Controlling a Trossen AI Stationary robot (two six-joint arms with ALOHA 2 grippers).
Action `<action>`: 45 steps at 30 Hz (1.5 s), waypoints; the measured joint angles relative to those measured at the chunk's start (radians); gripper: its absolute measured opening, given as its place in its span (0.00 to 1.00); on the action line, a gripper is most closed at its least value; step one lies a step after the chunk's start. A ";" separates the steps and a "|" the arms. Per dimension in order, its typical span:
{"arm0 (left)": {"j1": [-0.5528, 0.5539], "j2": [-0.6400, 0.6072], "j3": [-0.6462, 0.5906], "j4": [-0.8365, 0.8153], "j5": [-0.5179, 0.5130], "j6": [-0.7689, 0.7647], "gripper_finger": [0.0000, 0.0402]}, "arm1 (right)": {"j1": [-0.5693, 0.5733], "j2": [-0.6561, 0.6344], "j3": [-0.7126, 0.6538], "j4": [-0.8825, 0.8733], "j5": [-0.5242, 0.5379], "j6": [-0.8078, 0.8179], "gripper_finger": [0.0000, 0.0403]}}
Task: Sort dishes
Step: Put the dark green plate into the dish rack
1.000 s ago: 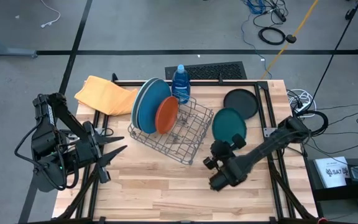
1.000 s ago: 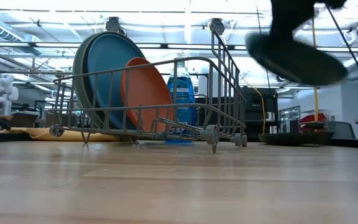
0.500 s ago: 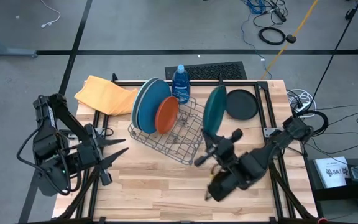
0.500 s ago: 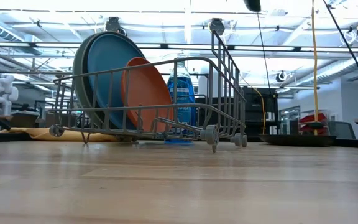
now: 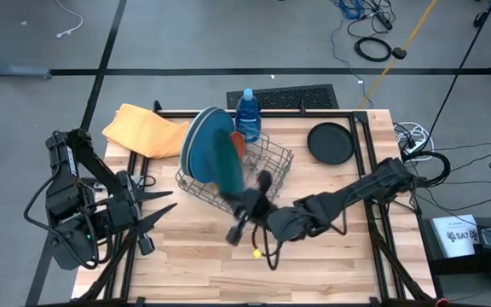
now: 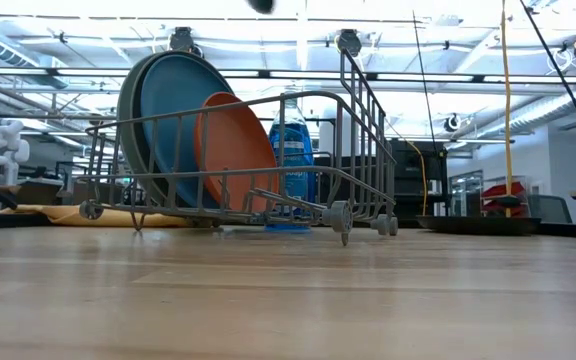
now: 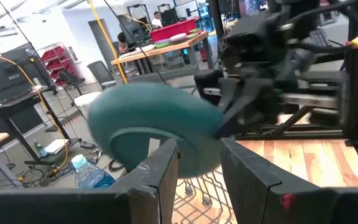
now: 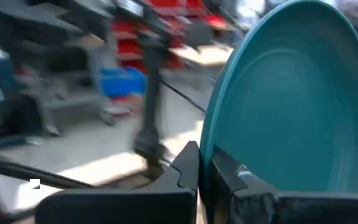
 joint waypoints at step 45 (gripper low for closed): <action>-0.206 -0.161 0.002 0.186 0.007 0.220 0.31 | -0.201 0.353 0.000 -0.043 0.305 0.918 0.00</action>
